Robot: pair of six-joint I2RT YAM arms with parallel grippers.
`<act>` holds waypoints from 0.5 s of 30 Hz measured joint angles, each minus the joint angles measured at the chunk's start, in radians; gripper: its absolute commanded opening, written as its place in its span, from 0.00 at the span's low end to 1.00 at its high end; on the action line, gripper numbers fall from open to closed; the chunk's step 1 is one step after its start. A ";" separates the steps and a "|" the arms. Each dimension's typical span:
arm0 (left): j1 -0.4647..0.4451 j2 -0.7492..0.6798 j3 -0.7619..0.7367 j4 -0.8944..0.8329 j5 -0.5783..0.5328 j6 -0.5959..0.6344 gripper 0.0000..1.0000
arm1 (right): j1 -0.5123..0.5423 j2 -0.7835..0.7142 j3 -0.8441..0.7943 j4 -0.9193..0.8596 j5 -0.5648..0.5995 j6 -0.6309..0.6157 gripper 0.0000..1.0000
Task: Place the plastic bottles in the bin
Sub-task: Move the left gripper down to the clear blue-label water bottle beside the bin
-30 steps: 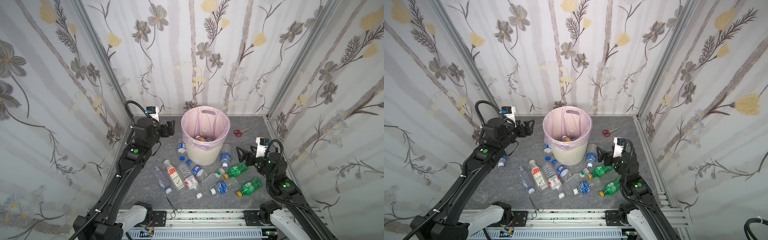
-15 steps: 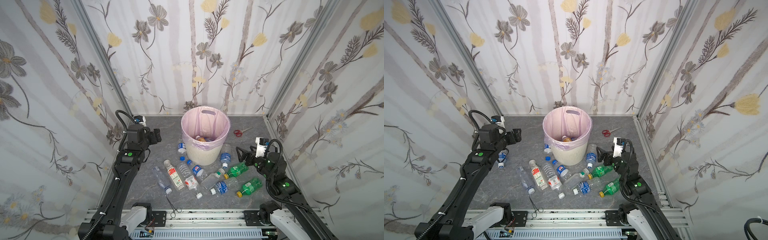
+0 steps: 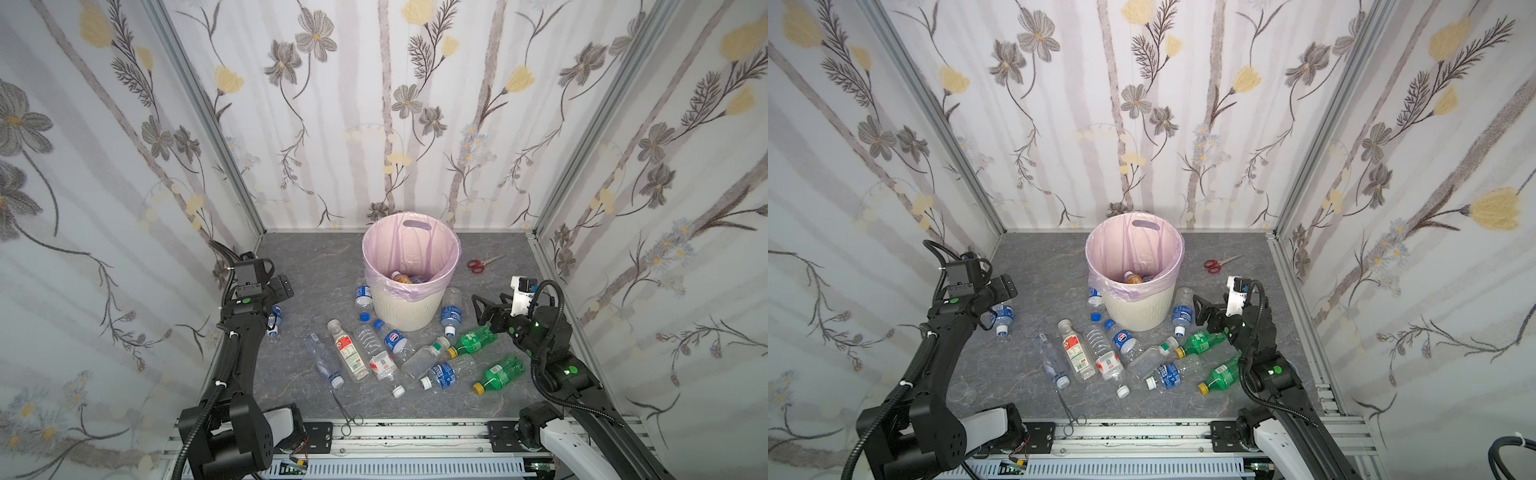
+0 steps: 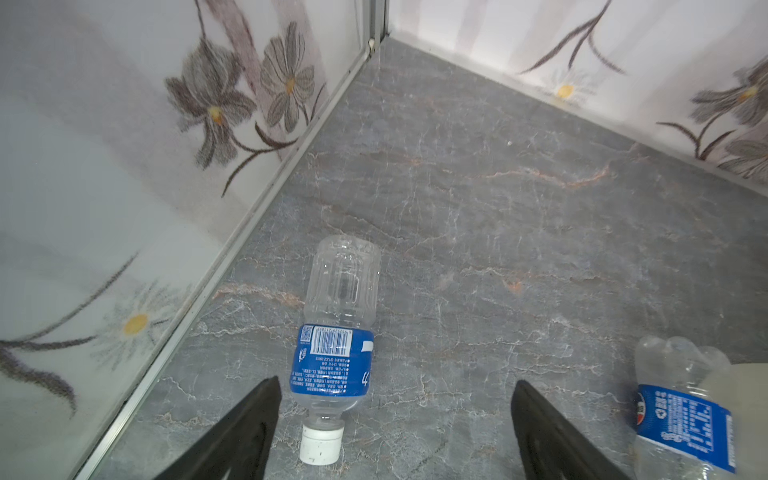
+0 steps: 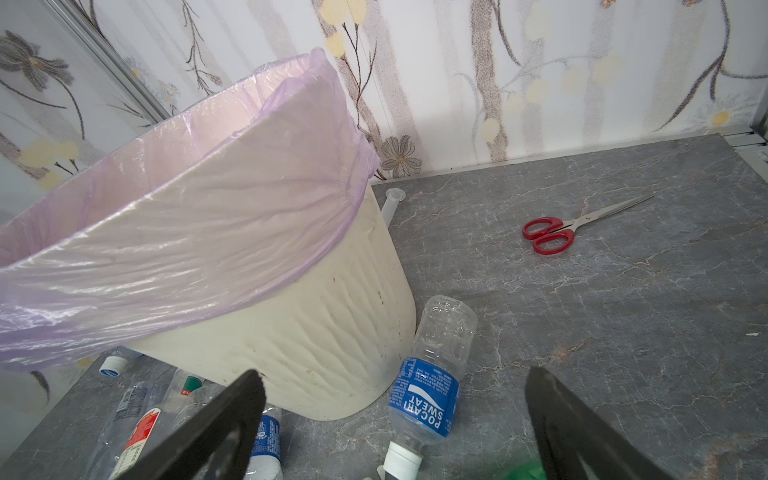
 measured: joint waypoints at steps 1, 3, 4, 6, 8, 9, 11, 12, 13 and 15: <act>0.001 0.020 -0.002 0.000 -0.007 -0.003 0.89 | 0.000 0.000 0.000 0.000 -0.002 0.006 0.98; 0.006 0.063 -0.002 0.001 -0.025 -0.015 0.88 | 0.000 -0.005 0.000 0.000 -0.007 0.011 0.98; 0.007 0.085 -0.002 0.002 -0.035 -0.024 0.87 | 0.000 -0.011 0.001 -0.001 -0.008 0.014 0.98; 0.009 0.130 0.010 0.003 -0.047 -0.030 0.86 | 0.000 -0.026 0.005 0.000 -0.012 0.014 0.98; 0.010 0.172 0.026 0.006 -0.062 -0.030 0.86 | 0.000 -0.042 0.014 -0.003 -0.011 0.014 0.98; 0.012 0.191 0.033 0.009 -0.073 -0.029 0.86 | 0.000 -0.050 0.019 -0.007 -0.011 0.013 0.98; 0.020 0.222 0.043 0.013 -0.091 -0.029 0.86 | 0.000 -0.067 0.026 -0.011 -0.010 0.013 0.98; 0.027 0.236 0.048 0.014 -0.098 -0.026 0.86 | 0.000 -0.076 0.028 -0.013 -0.010 0.011 0.98; 0.035 0.250 0.053 0.014 -0.103 -0.026 0.85 | 0.000 -0.084 0.028 -0.016 -0.010 0.007 0.99; 0.047 0.279 0.063 0.018 -0.105 -0.021 0.84 | 0.000 -0.099 0.028 -0.016 -0.006 0.006 0.99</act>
